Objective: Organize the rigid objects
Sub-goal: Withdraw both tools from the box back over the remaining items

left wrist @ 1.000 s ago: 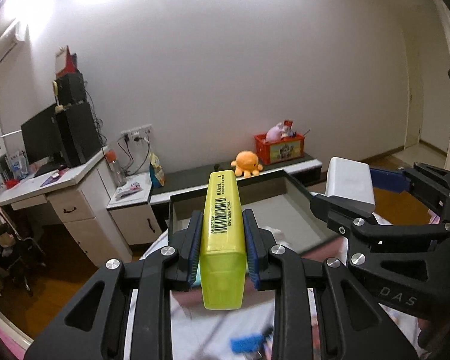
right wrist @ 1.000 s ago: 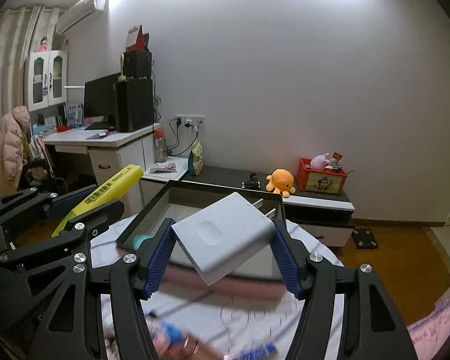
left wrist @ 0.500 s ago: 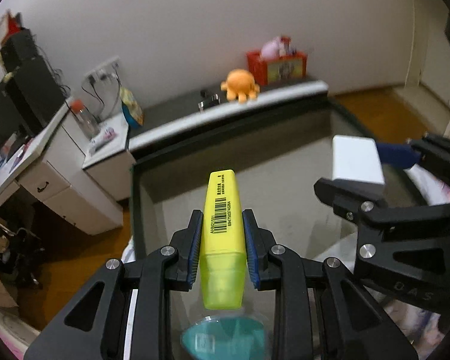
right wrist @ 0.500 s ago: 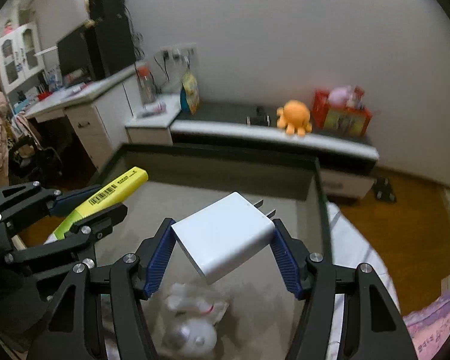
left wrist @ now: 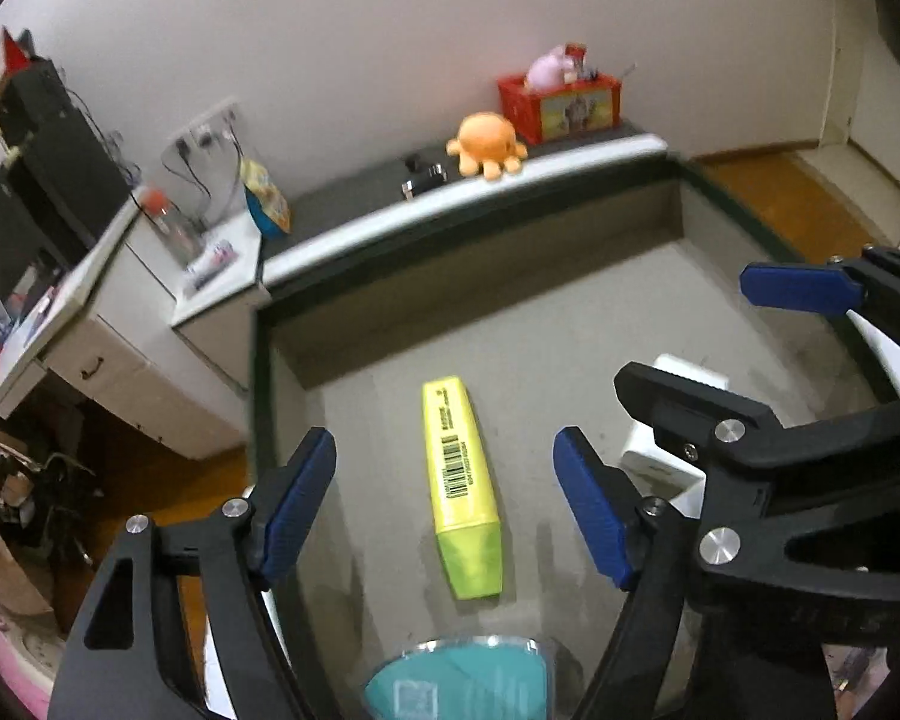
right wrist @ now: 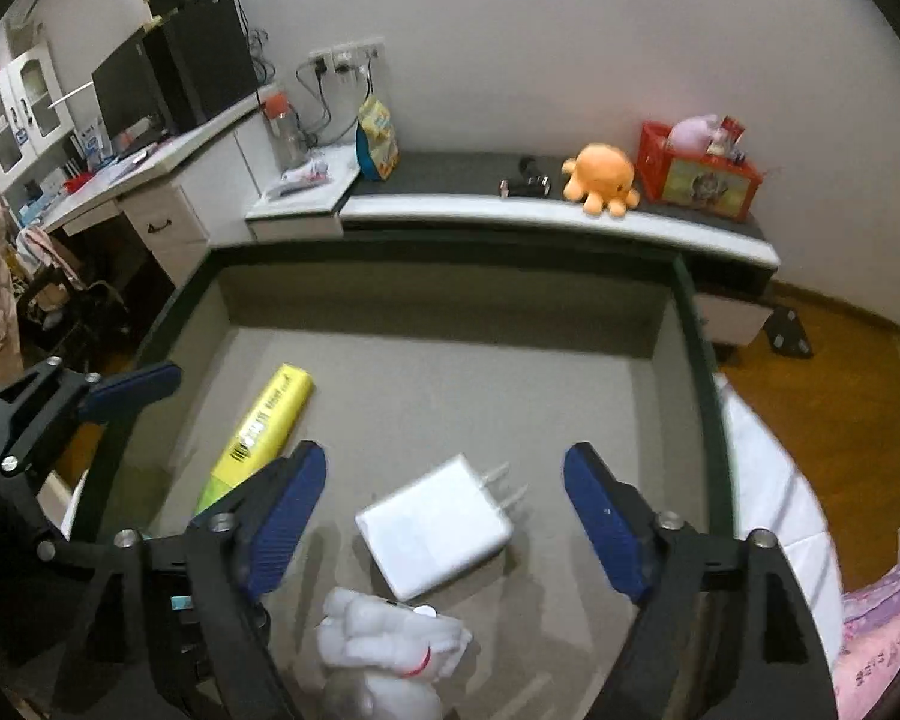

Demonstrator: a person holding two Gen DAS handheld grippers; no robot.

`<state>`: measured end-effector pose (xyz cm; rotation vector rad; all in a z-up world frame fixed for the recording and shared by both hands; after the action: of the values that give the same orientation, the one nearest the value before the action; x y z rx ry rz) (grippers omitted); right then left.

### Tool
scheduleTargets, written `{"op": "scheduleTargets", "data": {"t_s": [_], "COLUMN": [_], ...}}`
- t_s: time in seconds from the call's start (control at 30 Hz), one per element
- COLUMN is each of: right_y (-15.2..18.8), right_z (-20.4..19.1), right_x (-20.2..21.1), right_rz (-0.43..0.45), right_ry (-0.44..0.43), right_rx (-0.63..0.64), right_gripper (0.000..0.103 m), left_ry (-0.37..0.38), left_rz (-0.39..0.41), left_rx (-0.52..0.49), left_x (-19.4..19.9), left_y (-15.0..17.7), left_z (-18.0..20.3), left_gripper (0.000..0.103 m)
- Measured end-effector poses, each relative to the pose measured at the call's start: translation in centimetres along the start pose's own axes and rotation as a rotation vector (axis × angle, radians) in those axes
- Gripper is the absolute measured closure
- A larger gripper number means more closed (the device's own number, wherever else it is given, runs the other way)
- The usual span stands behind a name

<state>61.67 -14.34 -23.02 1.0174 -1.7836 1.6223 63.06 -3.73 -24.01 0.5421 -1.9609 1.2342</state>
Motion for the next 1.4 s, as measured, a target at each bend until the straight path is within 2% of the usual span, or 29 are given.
{"op": "scheduleTargets", "data": {"t_s": [0.13, 0.3, 0.47, 0.63, 0.77, 0.83, 1.0, 1.1, 1.4], "right_y": [0.0, 0.7, 4.1, 8.7, 11.8, 13.5, 17.4, 19.3, 22.2], "right_z": [-0.4, -0.6, -2.6, -5.0, -6.3, -6.5, -6.2, -5.8, -4.6], "right_x": [4.3, 11.5, 19.1, 25.0, 29.1, 30.8, 34.3, 35.5, 36.5], "right_rz": [0.091, 0.265, 0.416, 0.513, 0.595, 0.641, 0.736, 0.761, 0.779], "right_ry": [0.000, 0.032, 0.031, 0.023, 0.021, 0.045, 0.114, 0.131, 0.081], "right_rx": [0.010, 0.019, 0.061, 0.132, 0.147, 0.154, 0.160, 0.152, 0.087], "right_gripper": [0.019, 0.019, 0.017, 0.017, 0.017, 0.017, 0.017, 0.017, 0.017], "left_ry": [-0.068, -0.147, -0.203, -0.194, -0.216, -0.232, -0.217, -0.243, -0.300], "left_rz": [0.081, 0.270, 0.426, 0.524, 0.569, 0.594, 0.632, 0.660, 0.729], "left_rx": [0.054, 0.156, 0.230, 0.278, 0.287, 0.285, 0.281, 0.268, 0.232], "left_x": [4.5, 13.4, 22.0, 28.6, 31.9, 33.3, 35.4, 36.5, 38.6], "left_y": [0.5, 2.7, 6.5, 10.5, 12.7, 13.8, 16.5, 17.9, 19.3], "left_z": [-1.8, -3.6, -3.2, -1.2, 0.0, 0.8, 3.0, 4.4, 6.3], "left_gripper": [0.018, 0.008, 0.003, 0.000, 0.000, 0.000, 0.000, 0.000, 0.000]}}
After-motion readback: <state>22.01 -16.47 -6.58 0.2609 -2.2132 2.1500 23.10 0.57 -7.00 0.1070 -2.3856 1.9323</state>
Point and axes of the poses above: each gripper's, at about its wrist camera, not at the fingertips, and x roughly against the way its jaws point, z to its right, y to its underside, the point moved 8 cm from there along -x, roughly the way its jaws point, and after that the axes turned 5 degrees about -x, right-handed, at the moved point
